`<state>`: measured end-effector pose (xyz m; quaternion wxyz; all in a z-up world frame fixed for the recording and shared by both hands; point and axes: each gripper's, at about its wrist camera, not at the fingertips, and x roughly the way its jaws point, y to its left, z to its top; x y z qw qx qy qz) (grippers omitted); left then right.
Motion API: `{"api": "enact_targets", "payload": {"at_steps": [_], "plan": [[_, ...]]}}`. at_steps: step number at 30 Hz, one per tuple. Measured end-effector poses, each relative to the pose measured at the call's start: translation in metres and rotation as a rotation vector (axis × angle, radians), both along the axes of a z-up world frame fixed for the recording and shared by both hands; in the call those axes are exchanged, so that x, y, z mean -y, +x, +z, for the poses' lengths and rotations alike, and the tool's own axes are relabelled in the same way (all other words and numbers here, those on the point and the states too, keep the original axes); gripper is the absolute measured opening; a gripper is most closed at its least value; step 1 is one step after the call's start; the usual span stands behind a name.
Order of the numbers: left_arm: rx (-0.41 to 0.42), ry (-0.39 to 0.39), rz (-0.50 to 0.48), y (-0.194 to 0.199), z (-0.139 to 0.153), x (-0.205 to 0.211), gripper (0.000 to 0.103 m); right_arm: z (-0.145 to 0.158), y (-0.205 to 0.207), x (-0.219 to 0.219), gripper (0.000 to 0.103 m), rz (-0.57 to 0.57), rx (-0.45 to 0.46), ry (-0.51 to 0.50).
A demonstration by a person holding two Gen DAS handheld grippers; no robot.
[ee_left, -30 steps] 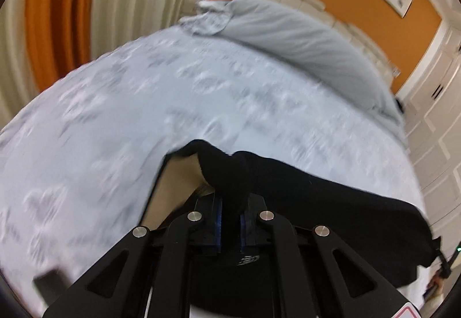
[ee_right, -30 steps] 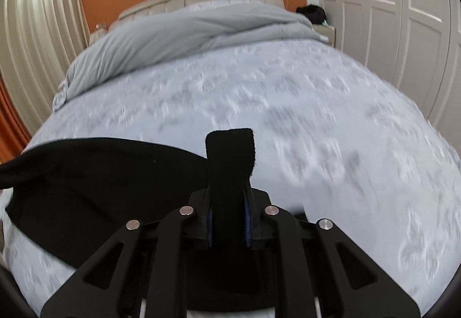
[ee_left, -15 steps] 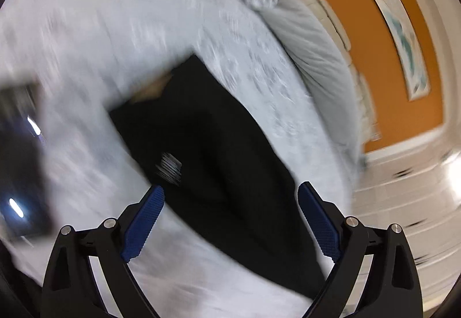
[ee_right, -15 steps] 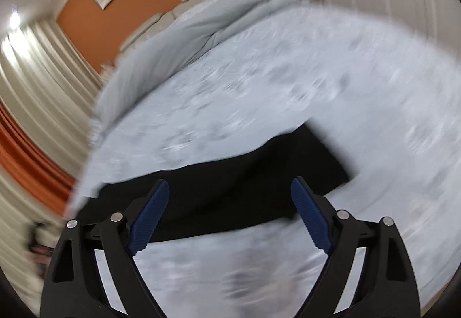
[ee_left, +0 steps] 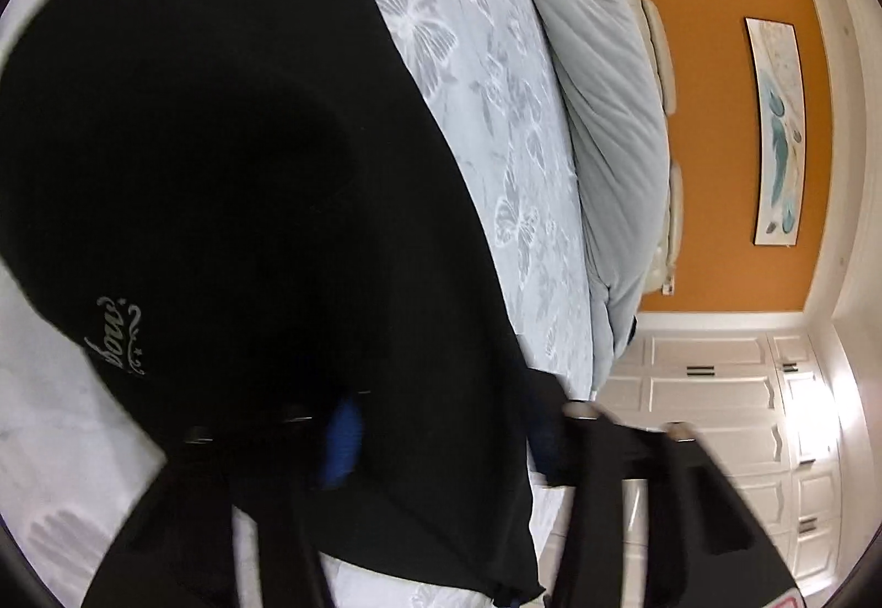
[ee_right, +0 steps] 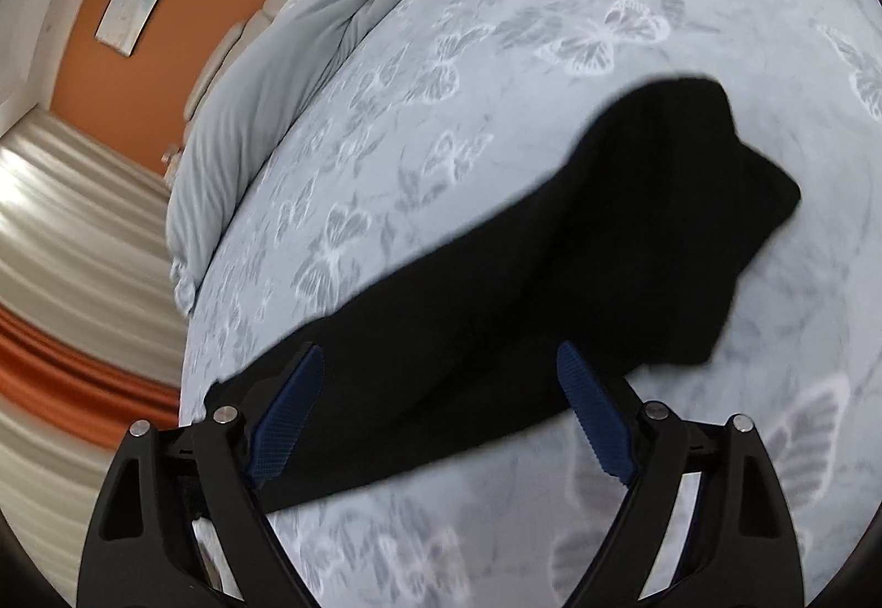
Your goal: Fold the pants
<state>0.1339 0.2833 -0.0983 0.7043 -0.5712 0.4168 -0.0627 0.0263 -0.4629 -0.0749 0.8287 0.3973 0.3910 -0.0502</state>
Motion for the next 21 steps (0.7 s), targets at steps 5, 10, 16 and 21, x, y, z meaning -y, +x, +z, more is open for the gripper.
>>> {"api": "enact_targets", "payload": {"at_steps": [5, 10, 16, 21], "plan": [[0.047, 0.088, -0.046, 0.015, 0.014, 0.001, 0.002, 0.006, 0.039, 0.000, 0.003, 0.023, 0.026, -0.146], [0.430, 0.276, -0.095, -0.003, 0.103, 0.004, 0.002, 0.083, 0.009, -0.012, 0.003, 0.062, 0.359, -0.235], [0.125, 0.326, -0.149, -0.006, 0.024, -0.020, 0.004, -0.036, 0.025, 0.018, 0.003, 0.075, -0.123, -0.119], [0.034, 0.301, -0.176, -0.024, 0.006, -0.028, 0.005, -0.036, 0.020, 0.023, 0.008, 0.052, -0.130, -0.063]]}}
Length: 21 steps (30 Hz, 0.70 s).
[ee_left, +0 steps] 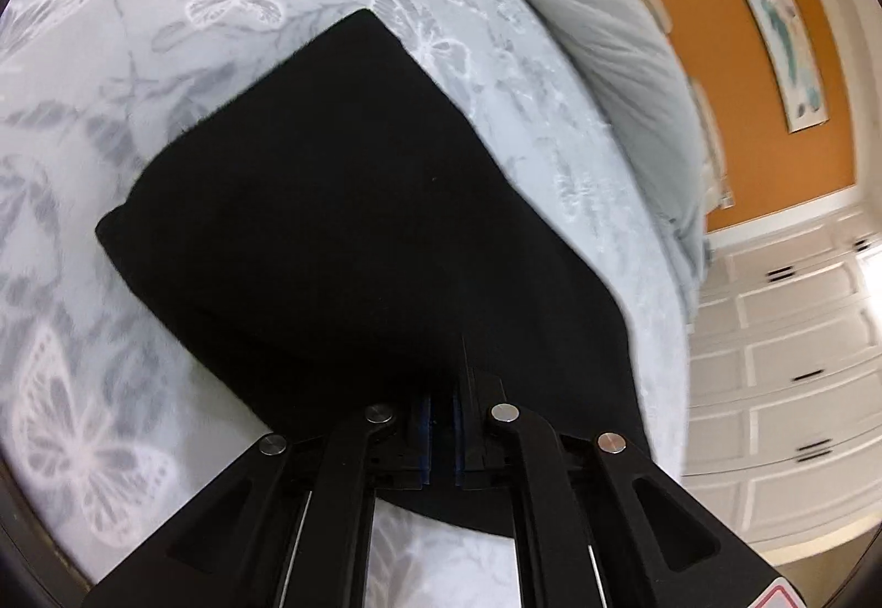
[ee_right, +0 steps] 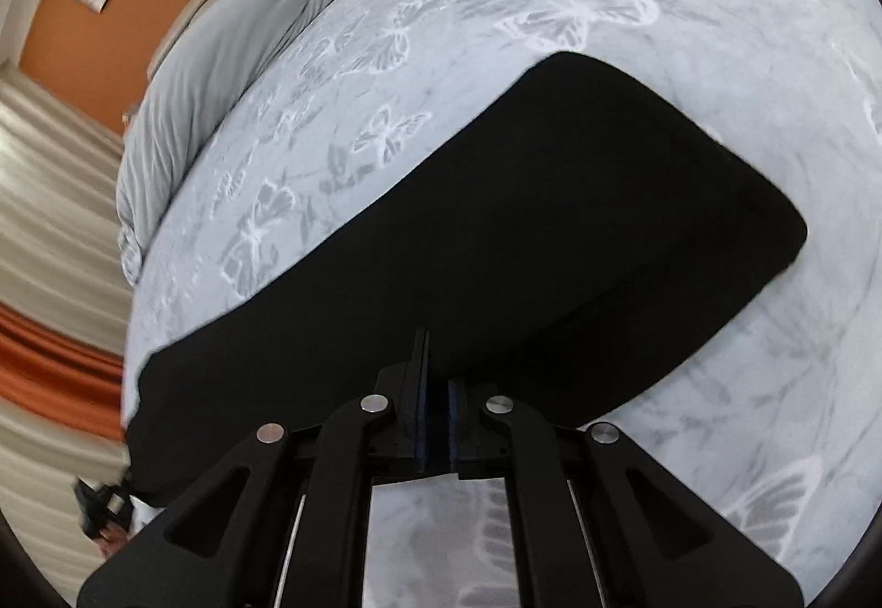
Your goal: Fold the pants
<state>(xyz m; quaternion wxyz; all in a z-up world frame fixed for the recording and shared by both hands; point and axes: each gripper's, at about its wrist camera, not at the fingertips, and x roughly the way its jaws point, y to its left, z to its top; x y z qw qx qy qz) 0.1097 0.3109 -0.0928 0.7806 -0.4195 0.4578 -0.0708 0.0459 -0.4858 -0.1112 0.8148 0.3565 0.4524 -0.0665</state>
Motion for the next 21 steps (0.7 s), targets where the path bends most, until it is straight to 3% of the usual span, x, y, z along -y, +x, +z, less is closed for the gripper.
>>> {"api": "enact_targets", "payload": {"at_steps": [2, 3, 4, 5, 6, 7, 8, 9, 10, 11, 12, 13, 16, 17, 19, 21], "plan": [[0.004, -0.014, 0.011, -0.001, 0.003, -0.003, 0.007, -0.003, -0.002, 0.004, 0.010, -0.034, -0.013, 0.043], [-0.003, -0.020, 0.018, 0.001, 0.002, -0.005, 0.018, -0.004, -0.002, 0.006, 0.010, -0.054, -0.018, 0.063], [-0.010, -0.036, 0.033, -0.002, -0.001, -0.011, 0.038, -0.003, -0.003, 0.004, 0.010, -0.062, -0.017, 0.071], [-0.010, -0.073, 0.050, -0.004, -0.001, -0.013, 0.048, -0.001, -0.002, 0.005, 0.012, -0.076, -0.013, 0.086], [-0.002, -0.167, 0.078, -0.006, -0.004, -0.017, 0.059, 0.000, -0.002, 0.006, 0.020, -0.091, -0.012, 0.098], [0.003, -0.211, 0.099, -0.008, -0.005, -0.020, 0.068, -0.001, -0.002, 0.008, 0.030, -0.109, -0.010, 0.117], [0.004, -0.257, 0.123, -0.009, -0.006, -0.022, 0.072, -0.001, 0.001, 0.007, 0.051, -0.120, -0.004, 0.125], [0.001, -0.309, 0.146, -0.005, -0.010, -0.025, 0.075, 0.000, 0.001, 0.009, 0.053, -0.141, 0.012, 0.126], [-0.002, -0.327, 0.155, -0.001, -0.013, -0.026, 0.074, 0.003, 0.001, 0.009, 0.048, -0.150, 0.032, 0.104], [0.001, -0.328, 0.155, 0.000, -0.015, -0.026, 0.071, 0.008, 0.003, 0.007, 0.016, -0.137, 0.050, 0.061], [0.003, -0.303, 0.155, 0.005, -0.014, -0.024, 0.051, 0.014, 0.004, 0.005, 0.003, -0.130, 0.053, 0.014], [0.011, -0.270, 0.162, 0.007, -0.011, -0.023, 0.002, 0.026, 0.004, 0.002, 0.003, -0.127, 0.087, -0.031], [0.116, -0.226, 0.167, -0.008, 0.023, -0.024, 0.003, 0.069, -0.016, -0.003, 0.003, -0.111, 0.251, -0.044], [0.144, -0.174, 0.153, -0.018, 0.037, -0.023, 0.003, 0.074, -0.022, -0.004, 0.003, -0.099, 0.255, -0.068], [0.089, -0.058, 0.145, -0.028, 0.036, -0.021, 0.003, 0.059, -0.022, -0.001, 0.004, -0.071, 0.124, -0.142], [-0.091, 0.019, 0.147, -0.020, 0.005, -0.024, 0.004, 0.014, -0.013, 0.011, 0.004, -0.033, -0.075, -0.094]]}}
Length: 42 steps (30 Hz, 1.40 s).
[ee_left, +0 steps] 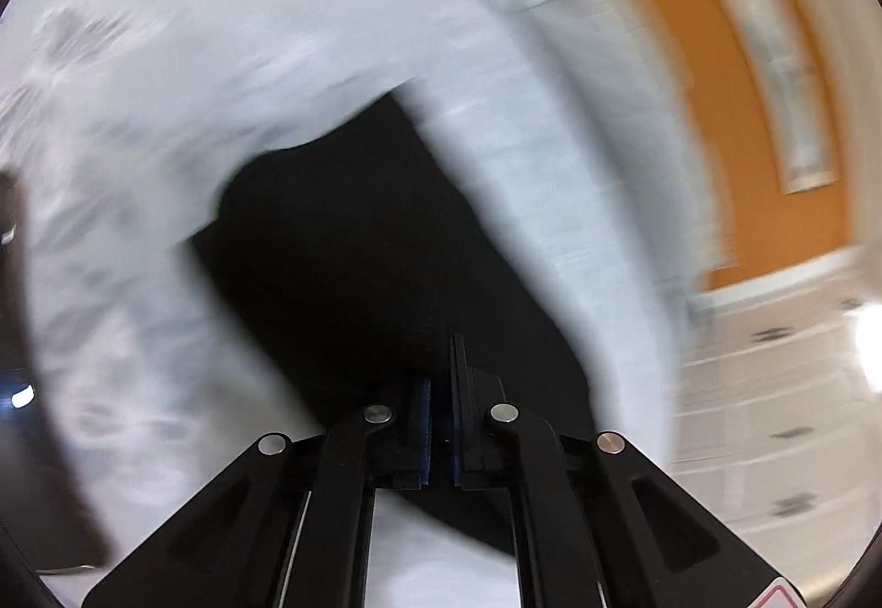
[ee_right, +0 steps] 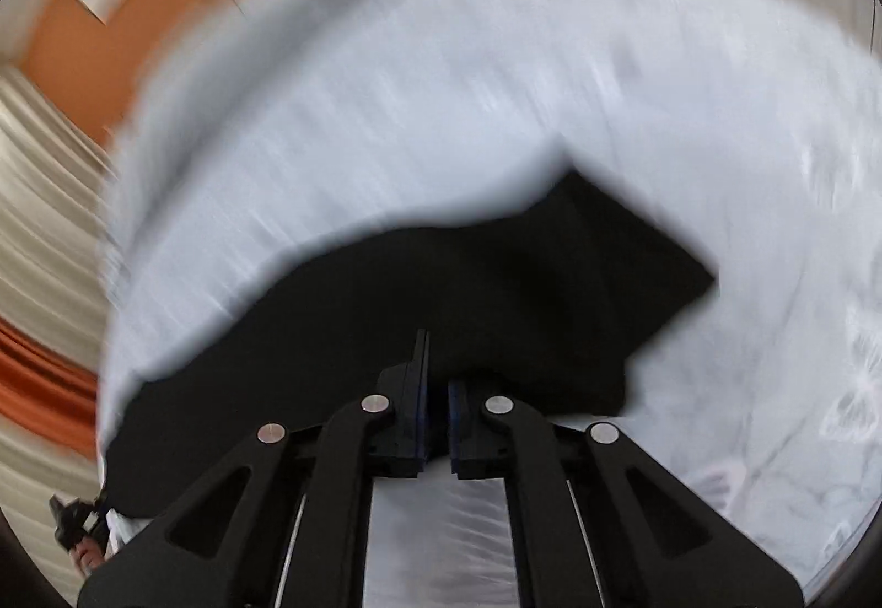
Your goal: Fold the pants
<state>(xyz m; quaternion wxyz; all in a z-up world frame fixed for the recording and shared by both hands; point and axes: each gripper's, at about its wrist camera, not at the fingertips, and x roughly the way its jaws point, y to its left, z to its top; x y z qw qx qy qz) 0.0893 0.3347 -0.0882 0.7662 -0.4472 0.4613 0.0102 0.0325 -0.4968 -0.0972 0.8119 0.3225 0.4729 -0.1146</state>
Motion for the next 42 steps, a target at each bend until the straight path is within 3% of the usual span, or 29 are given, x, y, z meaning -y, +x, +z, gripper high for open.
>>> {"api": "enact_targets", "payload": {"at_steps": [1, 3, 4, 6, 8, 9, 10, 12, 13, 14, 15, 17, 18, 19, 21, 22, 25, 26, 31, 32, 33, 34, 36, 38, 40, 42], "plan": [[-0.070, -0.026, 0.002, 0.003, -0.018, -0.002, 0.004, -0.011, 0.001, 0.004, 0.004, 0.008, -0.036, 0.027], [-0.086, -0.053, 0.020, 0.001, -0.024, -0.004, 0.005, -0.006, -0.002, 0.011, 0.013, 0.002, 0.003, 0.054], [-0.073, -0.025, 0.018, -0.002, -0.014, -0.002, 0.009, 0.001, -0.005, 0.013, 0.018, -0.012, 0.025, 0.060], [-0.034, 0.063, 0.019, -0.004, 0.009, 0.007, 0.013, 0.011, -0.010, 0.019, 0.041, -0.036, 0.081, 0.093], [-0.029, 0.165, 0.037, -0.007, 0.022, 0.018, 0.020, 0.010, -0.011, 0.026, 0.043, -0.054, 0.110, 0.158], [-0.045, 0.246, 0.060, -0.008, 0.027, 0.023, 0.029, 0.005, -0.009, 0.030, 0.043, -0.069, 0.110, 0.191], [-0.065, 0.321, 0.091, -0.006, 0.031, 0.028, 0.034, 0.000, -0.007, 0.034, 0.042, -0.100, 0.123, 0.236], [-0.084, 0.463, 0.153, -0.011, 0.044, 0.038, 0.038, 0.002, -0.006, 0.035, 0.004, -0.143, 0.168, 0.219], [-0.080, 0.488, 0.164, -0.008, 0.050, 0.040, 0.038, 0.026, -0.002, 0.029, 0.004, -0.123, 0.227, 0.123], [-0.070, 0.513, 0.180, -0.011, 0.056, 0.042, 0.039, 0.043, -0.006, 0.024, 0.004, -0.099, 0.314, 0.089], [-0.053, 0.528, 0.196, -0.019, 0.059, 0.043, 0.044, 0.080, -0.013, 0.012, 0.003, -0.039, 0.474, 0.033], [-0.042, 0.557, 0.203, -0.029, 0.059, 0.045, 0.049, 0.107, -0.022, -0.003, 0.003, 0.016, 0.545, -0.094], [-0.048, 0.580, 0.189, -0.024, 0.059, 0.049, 0.049, 0.096, -0.020, 0.000, 0.004, 0.014, 0.464, -0.162], [-0.062, 0.607, 0.177, -0.020, 0.057, 0.051, 0.049, 0.071, -0.013, 0.012, 0.004, -0.007, 0.335, -0.152], [-0.074, 0.607, 0.159, -0.014, 0.053, 0.053, 0.049, 0.011, -0.007, 0.039, 0.004, -0.072, 0.090, -0.067], [-0.080, 0.593, 0.150, -0.012, 0.049, 0.053, 0.049, -0.007, -0.008, 0.046, 0.004, -0.077, 0.025, -0.034], [-0.081, 0.556, 0.136, -0.008, 0.045, 0.055, 0.049, -0.002, -0.013, 0.050, 0.007, -0.077, 0.065, -0.028], [-0.075, 0.557, 0.132, -0.008, 0.045, 0.058, 0.049, 0.001, -0.015, 0.050, 0.012, -0.083, 0.073, -0.043], [-0.037, 0.603, 0.067, -0.005, 0.052, 0.083, 0.049, -0.004, -0.026, 0.058, 0.012, -0.155, 0.051, 0.014], [-0.029, 0.596, 0.044, -0.005, 0.052, 0.088, 0.056, -0.003, -0.026, 0.057, 0.012, -0.176, 0.047, 0.008], [-0.022, 0.585, -0.001, -0.003, 0.052, 0.098, 0.064, 0.002, -0.034, 0.062, 0.018, -0.210, 0.040, -0.010], [-0.020, 0.582, -0.023, -0.001, 0.051, 0.104, 0.065, 0.009, -0.040, 0.064, 0.024, -0.260, 0.025, -0.047], [0.003, 0.579, -0.093, 0.002, 0.051, 0.122, 0.067, 0.023, -0.049, 0.062, 0.062, -0.332, 0.033, -0.122], [0.009, 0.583, -0.167, 0.006, 0.047, 0.141, 0.076, 0.032, -0.052, 0.059, 0.069, -0.327, 0.078, -0.163], [-0.028, 0.628, -0.232, 0.016, 0.032, 0.158, 0.077, 0.038, -0.049, 0.052, 0.069, -0.294, 0.086, -0.223], [-0.165, 0.735, -0.254, 0.031, 0.002, 0.162, 0.076, 0.049, -0.047, 0.041, 0.069, -0.267, 0.106, -0.298]]}}
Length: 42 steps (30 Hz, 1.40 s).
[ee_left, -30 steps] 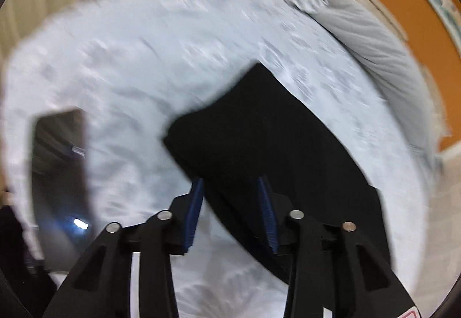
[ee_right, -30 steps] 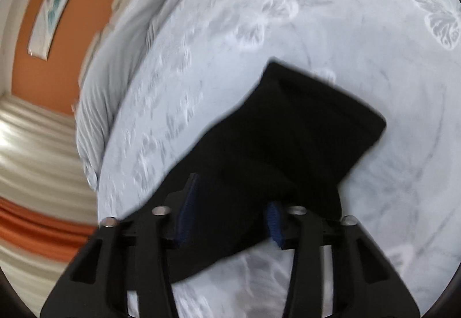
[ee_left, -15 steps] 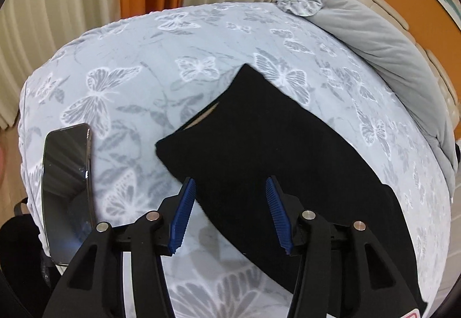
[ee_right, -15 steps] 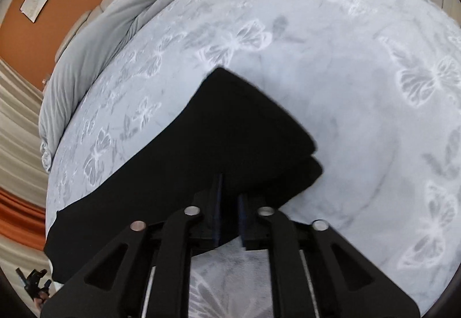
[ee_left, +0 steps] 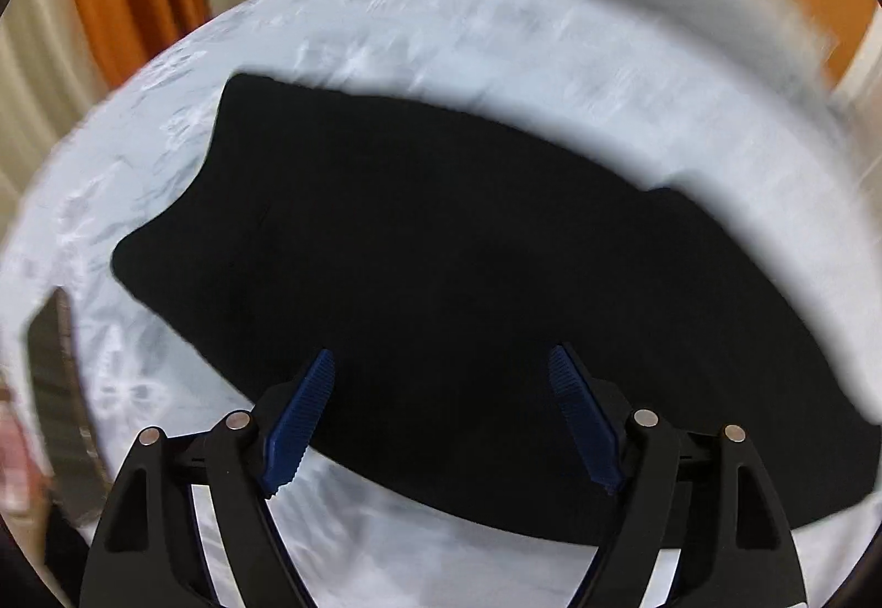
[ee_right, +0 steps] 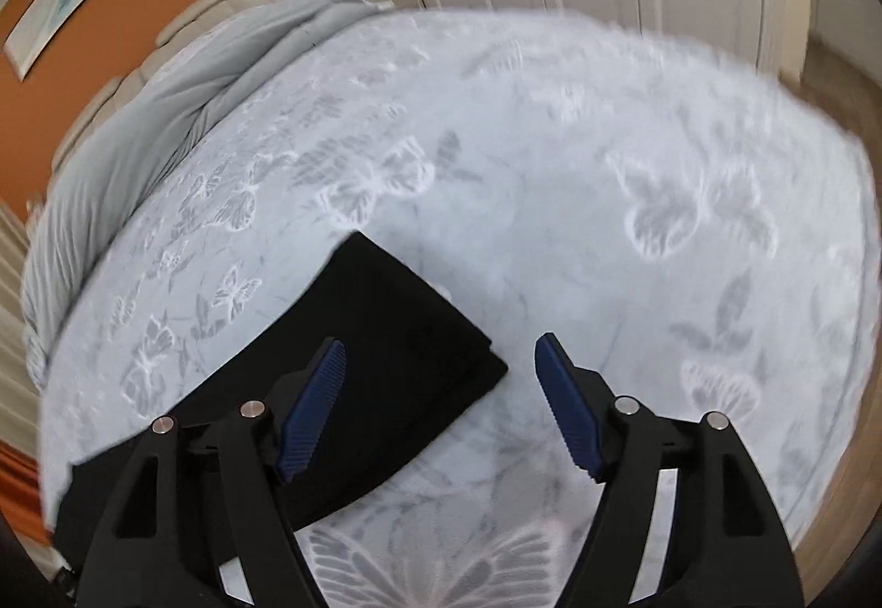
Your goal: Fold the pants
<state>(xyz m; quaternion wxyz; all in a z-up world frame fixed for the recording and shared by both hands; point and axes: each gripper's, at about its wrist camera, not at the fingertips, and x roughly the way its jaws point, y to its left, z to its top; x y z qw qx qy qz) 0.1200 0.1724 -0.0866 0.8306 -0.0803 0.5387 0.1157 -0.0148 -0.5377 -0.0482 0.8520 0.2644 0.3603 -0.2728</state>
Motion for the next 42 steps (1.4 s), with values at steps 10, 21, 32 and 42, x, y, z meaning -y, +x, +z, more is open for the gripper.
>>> {"api": "enact_targets", "payload": {"at_steps": [10, 21, 32, 42], "plan": [[0.208, 0.009, -0.100, 0.008, 0.044, 0.048, 0.078, 0.030, 0.065, -0.155, 0.053, 0.509, 0.070, -0.085], [0.132, 0.170, -0.023, 0.108, -0.005, 0.080, 0.083, 0.001, 0.111, -0.167, 0.053, 0.442, -0.101, -0.177], [0.273, -0.005, -0.059, 0.044, 0.060, 0.109, 0.084, -0.029, 0.017, 0.026, 0.064, 0.062, -0.146, -0.016], [0.253, -0.025, -0.223, -0.023, 0.044, 0.171, 0.085, -0.038, 0.078, 0.017, 0.038, 0.270, -0.090, -0.121]]}}
